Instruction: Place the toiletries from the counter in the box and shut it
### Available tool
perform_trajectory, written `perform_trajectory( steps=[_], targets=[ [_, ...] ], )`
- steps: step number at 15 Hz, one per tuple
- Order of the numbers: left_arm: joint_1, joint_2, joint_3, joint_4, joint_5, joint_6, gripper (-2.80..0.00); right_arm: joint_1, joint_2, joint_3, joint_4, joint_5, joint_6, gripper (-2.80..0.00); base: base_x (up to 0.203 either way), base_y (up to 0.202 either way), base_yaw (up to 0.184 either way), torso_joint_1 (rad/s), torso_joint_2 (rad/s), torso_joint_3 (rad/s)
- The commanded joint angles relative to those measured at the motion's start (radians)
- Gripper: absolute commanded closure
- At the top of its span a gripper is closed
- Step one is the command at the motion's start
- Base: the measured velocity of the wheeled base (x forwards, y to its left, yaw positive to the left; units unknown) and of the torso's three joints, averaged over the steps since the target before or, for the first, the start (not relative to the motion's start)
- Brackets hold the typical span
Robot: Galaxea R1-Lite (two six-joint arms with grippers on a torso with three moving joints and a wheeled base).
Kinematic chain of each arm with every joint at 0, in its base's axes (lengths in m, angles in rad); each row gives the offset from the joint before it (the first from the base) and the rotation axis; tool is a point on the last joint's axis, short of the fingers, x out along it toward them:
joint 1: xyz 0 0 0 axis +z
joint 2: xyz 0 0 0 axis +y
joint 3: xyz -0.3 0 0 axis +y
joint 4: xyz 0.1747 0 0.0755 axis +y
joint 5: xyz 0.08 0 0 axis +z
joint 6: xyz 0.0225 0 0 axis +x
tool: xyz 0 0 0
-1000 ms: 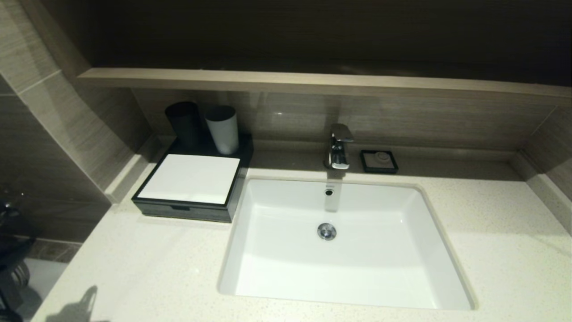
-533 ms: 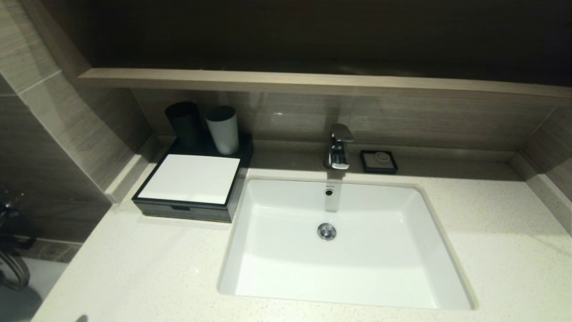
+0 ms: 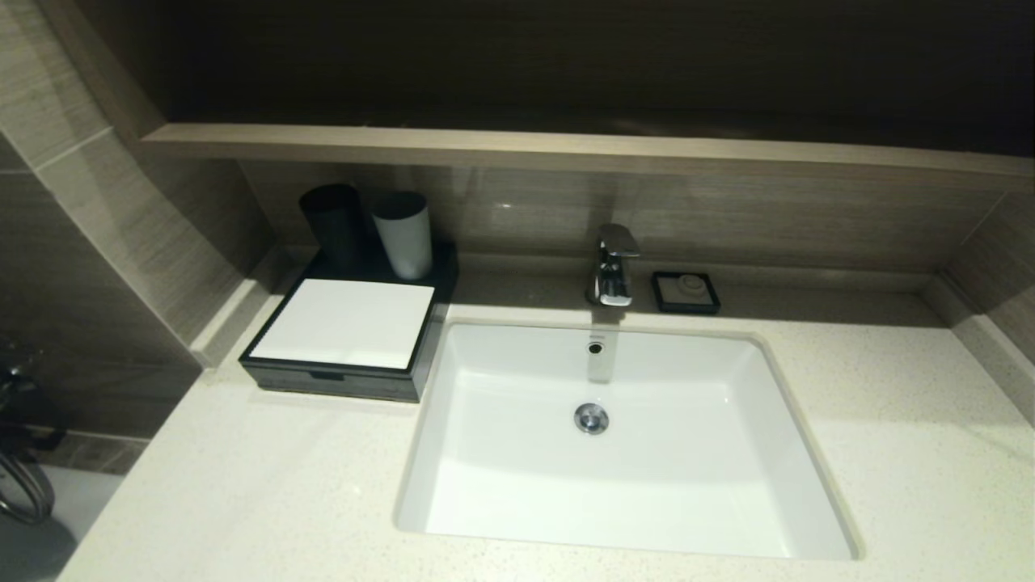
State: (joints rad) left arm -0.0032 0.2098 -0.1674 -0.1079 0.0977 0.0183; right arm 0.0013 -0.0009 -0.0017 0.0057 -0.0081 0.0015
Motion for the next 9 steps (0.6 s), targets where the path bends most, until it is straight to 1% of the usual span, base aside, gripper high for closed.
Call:
perform_trajectory(
  steps=[1,2,5,8,9],
  targets=[
    [0.002,-0.105,0.017,0.030,0.002,0.018,0.00,0.000,0.001,0.000,0.000,0.000,0.000,0.00,0.000,0.000,0.000,0.000,0.00,0.000],
    [0.002,-0.109,0.031,0.034,0.002,0.032,0.00,0.000,-0.001,0.000,0.000,0.000,0.000,0.00,0.000,0.000,0.000,0.000,0.00,0.000],
    [0.002,-0.110,0.054,0.027,0.002,0.041,0.00,0.000,0.001,0.000,0.000,0.000,0.000,0.00,0.000,0.000,0.000,0.000,0.00,0.000],
    [0.002,-0.110,0.114,-0.058,0.001,0.065,0.00,0.000,0.001,0.000,0.000,0.000,0.000,0.00,0.000,0.000,0.000,0.000,0.00,0.000],
    [0.002,-0.113,0.129,-0.066,-0.003,0.069,0.00,0.000,0.001,0.000,0.000,0.000,0.000,0.00,0.000,0.000,0.000,0.000,0.00,0.000]
  ],
)
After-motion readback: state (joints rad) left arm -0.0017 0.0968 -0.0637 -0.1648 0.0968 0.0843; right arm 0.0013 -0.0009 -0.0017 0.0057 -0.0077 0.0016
